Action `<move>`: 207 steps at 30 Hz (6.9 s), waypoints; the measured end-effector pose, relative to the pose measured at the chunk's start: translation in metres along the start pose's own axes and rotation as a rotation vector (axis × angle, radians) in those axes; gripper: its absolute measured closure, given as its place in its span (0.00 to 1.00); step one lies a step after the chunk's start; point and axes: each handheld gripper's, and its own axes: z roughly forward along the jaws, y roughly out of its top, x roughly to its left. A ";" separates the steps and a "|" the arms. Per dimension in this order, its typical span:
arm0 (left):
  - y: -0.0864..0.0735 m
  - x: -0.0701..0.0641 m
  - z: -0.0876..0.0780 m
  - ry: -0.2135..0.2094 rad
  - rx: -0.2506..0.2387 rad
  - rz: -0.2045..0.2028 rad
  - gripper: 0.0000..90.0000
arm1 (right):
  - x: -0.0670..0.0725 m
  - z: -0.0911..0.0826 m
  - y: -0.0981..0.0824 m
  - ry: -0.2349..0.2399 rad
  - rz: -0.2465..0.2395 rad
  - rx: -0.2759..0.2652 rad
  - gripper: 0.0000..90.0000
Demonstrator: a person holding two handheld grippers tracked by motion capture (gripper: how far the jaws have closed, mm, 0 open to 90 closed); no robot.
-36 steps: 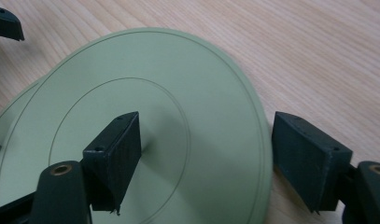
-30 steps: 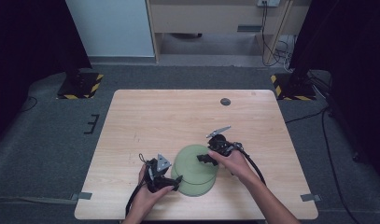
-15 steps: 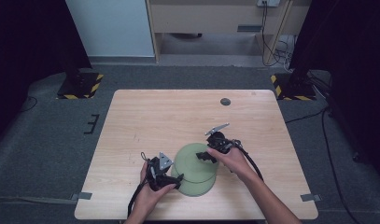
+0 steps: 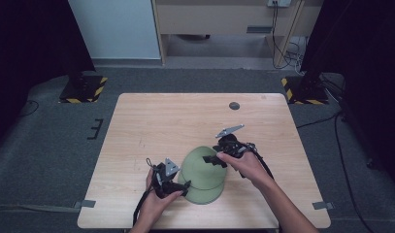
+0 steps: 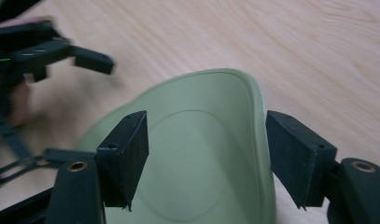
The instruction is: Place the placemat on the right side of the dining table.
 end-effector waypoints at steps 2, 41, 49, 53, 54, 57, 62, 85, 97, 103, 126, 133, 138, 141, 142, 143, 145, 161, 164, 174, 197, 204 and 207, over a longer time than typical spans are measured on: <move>0.000 0.000 0.000 -0.001 -0.001 0.000 0.00 | 0.000 -0.001 -0.003 0.014 -0.017 0.009 0.38; -0.003 0.008 -0.001 -0.010 0.001 -0.067 0.03 | -0.019 -0.008 0.007 -0.072 -0.017 0.017 0.95; -0.004 0.030 -0.007 0.037 -0.018 -0.106 0.04 | -0.023 -0.023 0.011 -0.065 0.001 -0.023 0.95; -0.005 0.037 -0.009 0.061 -0.018 -0.103 0.04 | -0.024 -0.031 0.012 -0.061 0.007 -0.045 0.95; -0.006 0.038 -0.010 0.065 -0.019 -0.106 0.04 | -0.023 -0.033 0.012 -0.060 0.009 -0.053 0.95; -0.007 0.043 -0.011 0.079 -0.016 -0.113 0.04 | -0.023 -0.040 0.013 -0.055 0.015 -0.066 0.95; -0.009 0.053 -0.013 0.117 -0.016 -0.130 0.04 | -0.021 -0.050 0.014 -0.039 0.025 -0.099 0.95; -0.016 0.073 -0.013 0.178 0.017 -0.181 0.04 | -0.032 -0.092 0.024 -0.122 0.059 -0.195 0.95; -0.020 0.084 -0.015 0.198 0.024 -0.205 0.04 | -0.050 -0.107 0.025 -0.198 0.119 -0.225 0.95; -0.021 0.085 -0.015 0.201 0.028 -0.202 0.04 | -0.054 -0.115 0.028 -0.228 0.128 -0.234 0.95; -0.024 0.084 -0.014 0.197 0.042 -0.217 0.03 | -0.067 -0.130 0.047 -0.328 0.147 -0.232 0.95; -0.024 0.083 -0.013 0.197 0.040 -0.218 0.02 | -0.071 -0.132 0.052 -0.350 0.153 -0.235 0.95; -0.024 0.082 -0.013 0.193 0.041 -0.210 0.02 | -0.075 -0.132 0.052 -0.368 0.168 -0.244 0.95; -0.024 0.081 -0.012 0.194 0.042 -0.210 0.01 | -0.079 -0.132 0.052 -0.381 0.181 -0.243 0.95; -0.024 0.081 -0.012 0.194 0.042 -0.209 0.01 | -0.080 -0.131 0.052 -0.385 0.186 -0.243 0.95; -0.024 0.081 -0.012 0.194 0.042 -0.210 0.01 | -0.082 -0.131 0.051 -0.391 0.189 -0.243 0.95; -0.024 0.081 -0.012 0.195 0.042 -0.210 0.01 | -0.086 -0.130 0.051 -0.400 0.196 -0.245 0.95; -0.024 0.082 -0.012 0.196 0.043 -0.212 0.01 | -0.106 -0.113 0.050 -0.514 0.237 -0.254 0.95; -0.023 0.082 -0.012 0.195 0.043 -0.212 0.01 | -0.108 -0.110 0.049 -0.515 0.242 -0.257 0.95; -0.023 0.082 -0.012 0.194 0.043 -0.212 0.01 | -0.113 -0.097 0.042 -0.523 0.253 -0.254 0.95; -0.023 0.082 -0.011 0.193 0.044 -0.211 0.00 | -0.133 -0.105 0.022 -0.524 0.304 -0.272 0.95; -0.023 0.082 -0.011 0.193 0.044 -0.211 0.00 | -0.138 -0.108 0.018 -0.534 0.304 -0.266 0.95; -0.023 0.082 -0.011 0.192 0.044 -0.211 0.00 | -0.139 -0.109 0.017 -0.536 0.304 -0.266 0.95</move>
